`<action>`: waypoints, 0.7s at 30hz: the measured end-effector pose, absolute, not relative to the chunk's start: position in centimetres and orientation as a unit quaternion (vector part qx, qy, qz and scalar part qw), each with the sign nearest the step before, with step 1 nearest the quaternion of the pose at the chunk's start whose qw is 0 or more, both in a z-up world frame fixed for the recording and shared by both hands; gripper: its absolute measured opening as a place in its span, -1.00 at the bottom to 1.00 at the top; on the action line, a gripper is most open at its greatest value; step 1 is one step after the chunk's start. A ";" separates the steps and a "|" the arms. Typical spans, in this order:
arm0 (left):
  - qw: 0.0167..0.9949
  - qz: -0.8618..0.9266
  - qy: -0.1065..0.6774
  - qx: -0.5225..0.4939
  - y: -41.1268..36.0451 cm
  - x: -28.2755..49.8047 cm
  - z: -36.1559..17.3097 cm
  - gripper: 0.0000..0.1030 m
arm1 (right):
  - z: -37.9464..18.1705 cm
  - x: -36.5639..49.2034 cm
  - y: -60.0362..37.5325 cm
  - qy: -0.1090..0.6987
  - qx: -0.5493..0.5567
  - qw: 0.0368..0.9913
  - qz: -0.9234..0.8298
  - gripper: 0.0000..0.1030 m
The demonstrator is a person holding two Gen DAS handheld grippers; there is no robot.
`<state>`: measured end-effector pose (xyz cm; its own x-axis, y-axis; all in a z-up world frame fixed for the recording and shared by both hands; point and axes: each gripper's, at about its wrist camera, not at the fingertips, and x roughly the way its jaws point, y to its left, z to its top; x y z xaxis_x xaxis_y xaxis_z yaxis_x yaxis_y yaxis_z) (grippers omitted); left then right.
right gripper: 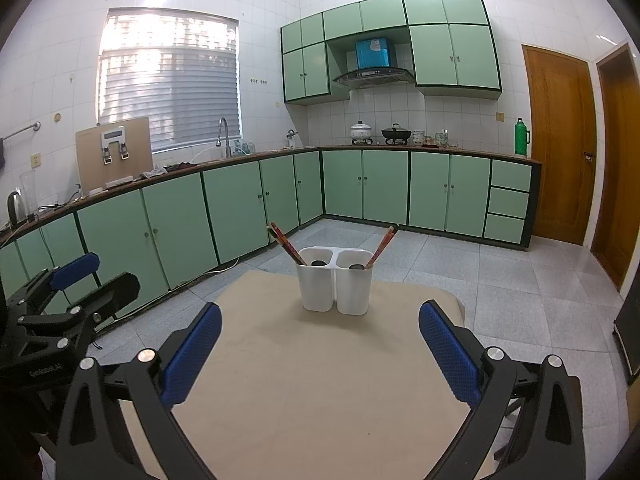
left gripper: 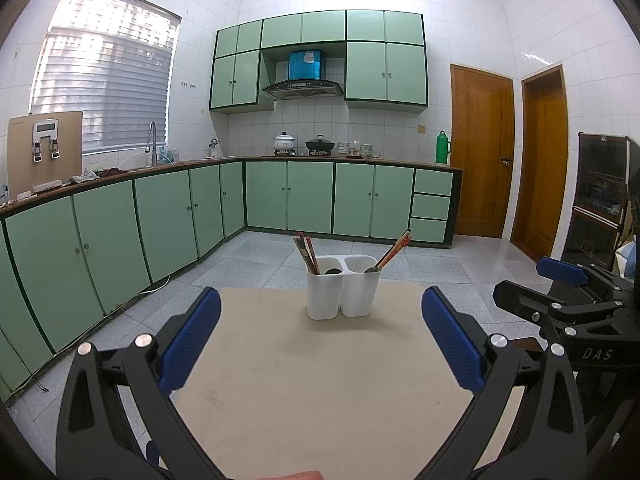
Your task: Organize utensils
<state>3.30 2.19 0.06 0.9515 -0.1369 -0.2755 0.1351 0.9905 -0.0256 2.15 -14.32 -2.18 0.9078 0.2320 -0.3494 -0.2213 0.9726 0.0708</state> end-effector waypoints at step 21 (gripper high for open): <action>0.987 -0.070 0.143 -0.009 2.2 3.4 0.1 0.89 | -2.3 2.1 -14.4 0.181 0.015 0.976 0.117 0.88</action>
